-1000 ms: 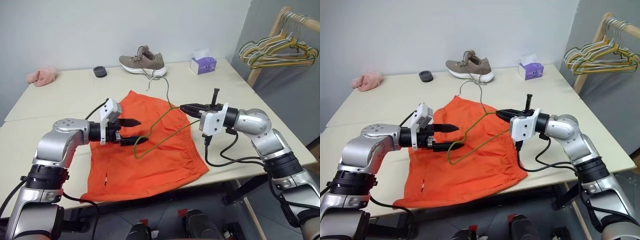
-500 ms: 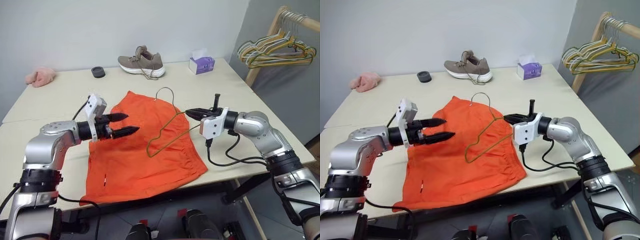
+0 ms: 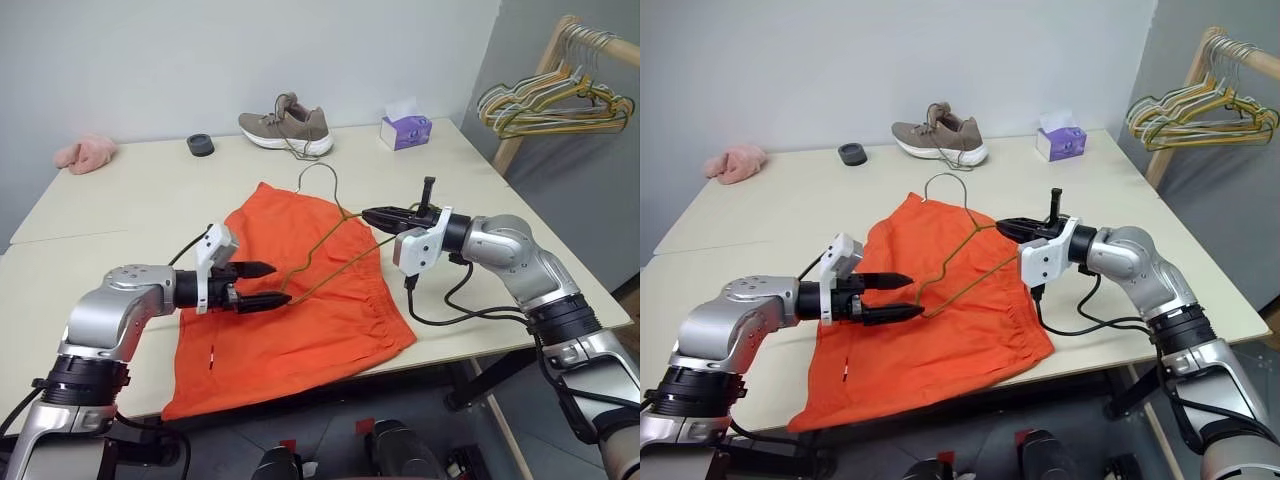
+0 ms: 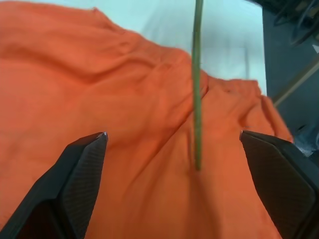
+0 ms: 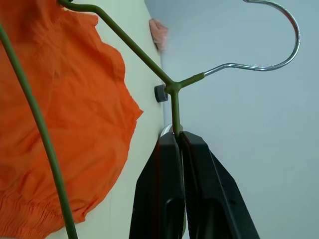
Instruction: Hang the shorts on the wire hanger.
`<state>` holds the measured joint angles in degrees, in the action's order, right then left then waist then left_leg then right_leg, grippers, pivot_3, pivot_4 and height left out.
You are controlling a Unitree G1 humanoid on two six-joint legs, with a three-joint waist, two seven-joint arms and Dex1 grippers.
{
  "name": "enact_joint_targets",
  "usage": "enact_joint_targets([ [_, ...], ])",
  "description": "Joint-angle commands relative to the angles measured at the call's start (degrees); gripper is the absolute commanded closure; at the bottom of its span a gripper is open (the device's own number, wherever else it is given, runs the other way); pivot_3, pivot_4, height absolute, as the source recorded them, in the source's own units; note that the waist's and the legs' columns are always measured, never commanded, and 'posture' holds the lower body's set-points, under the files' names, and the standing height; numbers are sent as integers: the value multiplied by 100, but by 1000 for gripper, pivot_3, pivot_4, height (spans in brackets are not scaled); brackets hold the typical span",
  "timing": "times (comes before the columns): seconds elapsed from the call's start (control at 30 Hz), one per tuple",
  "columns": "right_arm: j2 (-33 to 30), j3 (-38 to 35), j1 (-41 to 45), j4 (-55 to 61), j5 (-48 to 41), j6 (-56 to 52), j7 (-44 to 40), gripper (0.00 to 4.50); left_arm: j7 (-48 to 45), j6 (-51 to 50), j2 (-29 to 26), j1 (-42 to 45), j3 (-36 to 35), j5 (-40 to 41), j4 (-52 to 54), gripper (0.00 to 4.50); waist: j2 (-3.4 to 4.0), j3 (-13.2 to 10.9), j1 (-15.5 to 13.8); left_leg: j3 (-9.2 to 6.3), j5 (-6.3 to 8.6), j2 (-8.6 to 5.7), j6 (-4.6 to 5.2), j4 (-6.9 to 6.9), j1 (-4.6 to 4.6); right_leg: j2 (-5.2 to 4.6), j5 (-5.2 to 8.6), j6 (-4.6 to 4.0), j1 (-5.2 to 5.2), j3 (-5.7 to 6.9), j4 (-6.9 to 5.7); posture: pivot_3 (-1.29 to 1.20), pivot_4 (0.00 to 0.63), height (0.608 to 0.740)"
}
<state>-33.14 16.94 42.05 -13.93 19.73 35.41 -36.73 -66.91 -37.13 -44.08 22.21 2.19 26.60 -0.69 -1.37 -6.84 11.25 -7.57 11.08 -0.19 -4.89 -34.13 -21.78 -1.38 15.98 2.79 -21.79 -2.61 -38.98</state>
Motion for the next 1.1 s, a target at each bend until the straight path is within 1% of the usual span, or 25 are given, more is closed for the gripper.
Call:
enact_joint_targets([
  [0.03, 25, -125, 97, 302, -195, -131, -37, 4500, 49, 237, 110, 108, 101, -166, -41, 187, 0, 0, 0, 0, 0, 0, 0, 0, 0, 0, 0, 0, 0, 0, 0, -188, 57, 740],
  [0.1, 35, -126, 77, 367, -223, -202, -58, 4500, 56, 268, 175, 132, 124, -186, -69, 574, 0, 0, 3, -1, 0, 0, 0, 0, 1, 0, 0, 0, 0, 1, -2, -188, 58, 740],
  [0.23, 60, -118, 23, 482, -266, -317, -91, 4500, 68, 227, 270, 152, 107, -120, -42, 1774, 0, 0, 4, -2, 0, 1, 1, 0, 2, 1, 0, 0, 0, 2, -4, -189, 60, 740],
  [0.5, 75, -72, -96, 658, -275, -361, -141, 4500, 161, 176, 393, 149, -18, 5, -2, 4311, 0, 0, 3, -1, 0, 1, 1, 0, 1, 1, 0, 0, 0, 2, -2, -187, 63, 740],
  [0.53, 81, -68, -104, 667, -281, -359, -146, 4500, 154, 165, 401, 141, -29, 32, 8, 4491, 0, 0, 3, -1, 0, 1, 1, 0, 1, 1, 0, 0, 0, 2, -2, -185, 64, 740],
  [0.8, 80, -24, -206, 757, -441, -487, -337, 4500, 144, 186, 338, 64, -19, 37, 65, 4491, 0, 0, 0, -2, 0, 1, 0, 0, 1, 1, 0, 0, 0, 2, -2, -184, 62, 740],
  [0.9, 31, -62, -284, 864, -644, -618, -502, 3718, 153, 280, 266, 12, 6, -64, 57, 4500, 0, 0, 1, -2, 0, 1, 1, 0, 1, 1, 0, 0, 0, 2, -2, -186, 59, 740],
  [1.0, -78, -245, -470, 1143, -887, -1100, -686, 2802, 131, 448, 102, -64, 42, -244, 46, 4500, -1, 1, 1, -2, 0, 1, 1, 0, 2, 1, 0, 0, 0, 2, -3, -188, 53, 740],
  [1.03, -131, -303, -563, 1283, -1076, -1439, -841, 2468, 120, 488, 60, -78, 44, -275, 39, 4500, -1, 1, -1, -5, 0, 2, 0, 0, 2, 1, 0, 0, 0, 5, -3, -189, 52, 740],
  [1.1, -310, -600, -781, 1679, -1575, -2462, -1104, 1778, 62, 622, -79, -88, 74, -385, 38, 4500, -1, 0, -10, -4, 0, 1, 1, 0, 1, 1, 0, 0, 0, 4, -2, -190, 52, 740],
])
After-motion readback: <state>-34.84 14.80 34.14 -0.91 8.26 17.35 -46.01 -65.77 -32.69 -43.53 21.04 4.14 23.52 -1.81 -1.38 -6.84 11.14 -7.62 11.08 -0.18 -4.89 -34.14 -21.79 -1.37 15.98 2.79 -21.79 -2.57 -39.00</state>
